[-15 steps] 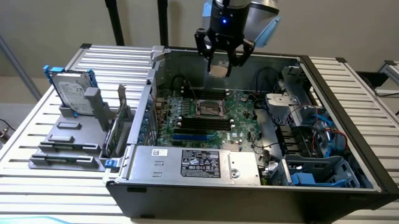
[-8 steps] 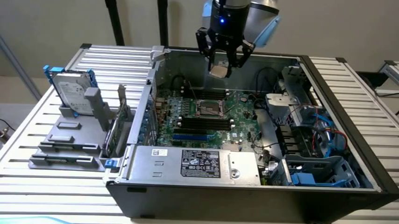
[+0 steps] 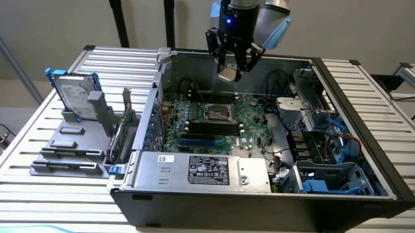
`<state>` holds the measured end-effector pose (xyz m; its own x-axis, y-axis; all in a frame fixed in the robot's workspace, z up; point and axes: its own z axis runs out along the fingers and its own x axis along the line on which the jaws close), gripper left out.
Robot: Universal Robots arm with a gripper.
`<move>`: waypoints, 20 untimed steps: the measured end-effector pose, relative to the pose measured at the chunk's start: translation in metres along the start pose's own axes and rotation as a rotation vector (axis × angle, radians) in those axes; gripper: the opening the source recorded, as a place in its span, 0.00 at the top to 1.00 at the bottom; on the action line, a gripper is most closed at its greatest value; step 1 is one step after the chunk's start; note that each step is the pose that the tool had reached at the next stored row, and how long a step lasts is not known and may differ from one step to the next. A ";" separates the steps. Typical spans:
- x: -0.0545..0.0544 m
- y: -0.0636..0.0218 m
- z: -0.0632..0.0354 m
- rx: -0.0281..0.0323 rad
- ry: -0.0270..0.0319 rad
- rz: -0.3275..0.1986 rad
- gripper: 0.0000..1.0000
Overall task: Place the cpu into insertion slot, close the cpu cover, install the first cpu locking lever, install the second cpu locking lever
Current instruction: 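Place the cpu into insertion slot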
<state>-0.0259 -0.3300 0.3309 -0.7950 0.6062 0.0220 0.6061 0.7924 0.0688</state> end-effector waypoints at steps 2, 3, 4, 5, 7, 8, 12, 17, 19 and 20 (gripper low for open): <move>0.000 0.0000 0.0001 -0.0008 -0.0025 0.036 0.46; 0.000 0.0000 0.0001 -0.0012 -0.0037 0.054 0.46; 0.000 0.0000 0.0001 -0.0015 -0.0050 0.072 0.46; 0.000 0.0000 0.0002 -0.0020 -0.0063 0.091 0.46; 0.000 0.0000 0.0002 -0.0028 -0.0088 0.127 0.46; 0.000 0.0000 0.0003 -0.0032 -0.0101 0.145 0.46; 0.000 0.0000 0.0005 -0.0049 -0.0150 0.217 0.46; 0.000 0.0000 0.0006 -0.0068 -0.0213 0.308 0.46; 0.000 0.0000 0.0007 -0.0076 -0.0238 0.344 0.46; 0.000 0.0000 0.0007 -0.0080 -0.0250 0.362 0.46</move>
<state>-0.0259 -0.3300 0.3301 -0.5280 0.8490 0.0220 0.8480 0.5255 0.0688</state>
